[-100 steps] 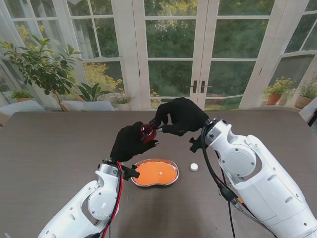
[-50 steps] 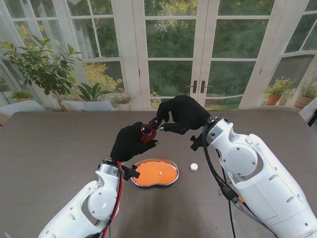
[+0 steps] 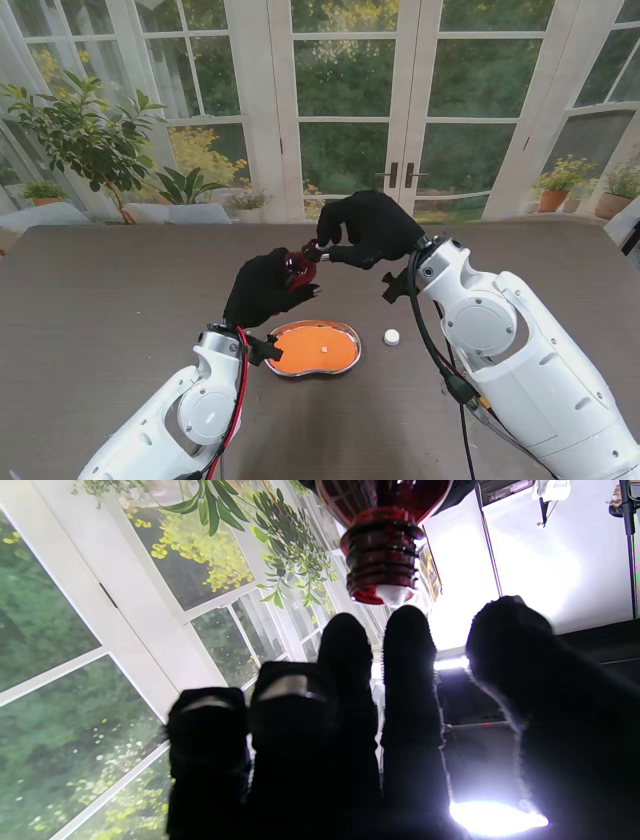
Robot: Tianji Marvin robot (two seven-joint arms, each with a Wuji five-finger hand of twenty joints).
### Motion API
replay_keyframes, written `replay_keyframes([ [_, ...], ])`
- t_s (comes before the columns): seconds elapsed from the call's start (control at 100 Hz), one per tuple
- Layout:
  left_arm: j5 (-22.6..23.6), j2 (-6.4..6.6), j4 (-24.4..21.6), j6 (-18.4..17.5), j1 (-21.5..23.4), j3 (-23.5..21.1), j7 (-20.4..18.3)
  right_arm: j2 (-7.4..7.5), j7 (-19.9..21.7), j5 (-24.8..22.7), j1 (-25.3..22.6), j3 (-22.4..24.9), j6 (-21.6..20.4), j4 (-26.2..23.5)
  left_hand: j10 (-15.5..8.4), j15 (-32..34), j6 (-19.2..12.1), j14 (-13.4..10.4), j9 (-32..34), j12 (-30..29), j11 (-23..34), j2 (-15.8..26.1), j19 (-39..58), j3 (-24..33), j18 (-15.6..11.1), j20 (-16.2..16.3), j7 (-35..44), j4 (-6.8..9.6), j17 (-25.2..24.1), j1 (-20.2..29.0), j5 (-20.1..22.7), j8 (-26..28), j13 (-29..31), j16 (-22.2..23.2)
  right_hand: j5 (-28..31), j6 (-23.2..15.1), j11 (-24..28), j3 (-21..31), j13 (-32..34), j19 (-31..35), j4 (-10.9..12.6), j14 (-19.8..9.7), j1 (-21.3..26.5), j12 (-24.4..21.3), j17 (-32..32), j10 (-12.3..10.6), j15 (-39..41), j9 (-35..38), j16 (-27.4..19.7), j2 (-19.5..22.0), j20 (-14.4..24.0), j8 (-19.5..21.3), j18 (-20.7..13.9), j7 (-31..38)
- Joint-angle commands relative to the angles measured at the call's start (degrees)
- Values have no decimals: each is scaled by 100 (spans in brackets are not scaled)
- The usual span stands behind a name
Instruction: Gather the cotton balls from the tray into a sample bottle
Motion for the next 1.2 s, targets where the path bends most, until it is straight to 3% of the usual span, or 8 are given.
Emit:
replay_keyframes([
  [0.0, -20, -26, -38, 19, 17, 10, -102, -21, 105, 37, -37, -6, 17, -34, -193, 430, -1095, 262, 281, 111, 37, 1796, 320, 1678, -197, 108, 996, 106, -16, 1548, 779, 87, 196, 92, -21, -105, 60, 44, 112, 26, -163, -50, 43, -8, 35, -34, 130, 73, 34, -49, 133, 105, 20, 179],
  [0.34, -13, -31, -21, -6, -7, 14, -80, -17, 160, 118, -53, -68, -1, -28, -190, 424, -1094, 276, 282, 113, 32, 1797, 319, 1673, -197, 109, 996, 106, -16, 1554, 785, 83, 192, 93, 45, -41, 45, 30, 112, 38, -114, -37, -7, -14, 37, -20, 151, 97, 34, 139, 135, 24, 35, 215],
  [0.56, -23, -45, 7, -22, -40, 32, -47, -21, 269, 414, -93, -166, 23, -23, -183, 424, -1088, 271, 282, 110, 30, 1797, 319, 1667, -197, 110, 993, 105, -16, 1557, 777, 82, 188, 94, 38, 66, 24, -23, 106, 51, 61, 40, -154, -46, -20, 26, 131, 77, 21, 643, 155, -6, 58, 32],
  [0.95, -72, -48, 1, -13, -53, 51, -84, -71, 109, 403, -34, -250, 55, 27, -184, 426, -1090, 268, 286, 113, 33, 1794, 318, 1672, -197, 111, 995, 105, -16, 1554, 782, 83, 195, 95, -133, -29, 37, 51, 107, 58, -5, 19, 27, -8, 9, 19, 127, 48, 18, 412, 148, -26, 41, -19],
  [1.19, -77, -40, -9, 4, -59, 50, -119, -104, -30, 366, -34, -192, 138, 25, -189, 425, -1091, 263, 285, 113, 34, 1796, 318, 1672, -197, 111, 994, 105, -16, 1557, 780, 83, 195, 96, -251, -33, 24, -27, 107, 61, 51, 49, -153, -43, 4, 30, 114, 23, 9, 510, 143, 38, 44, -250],
])
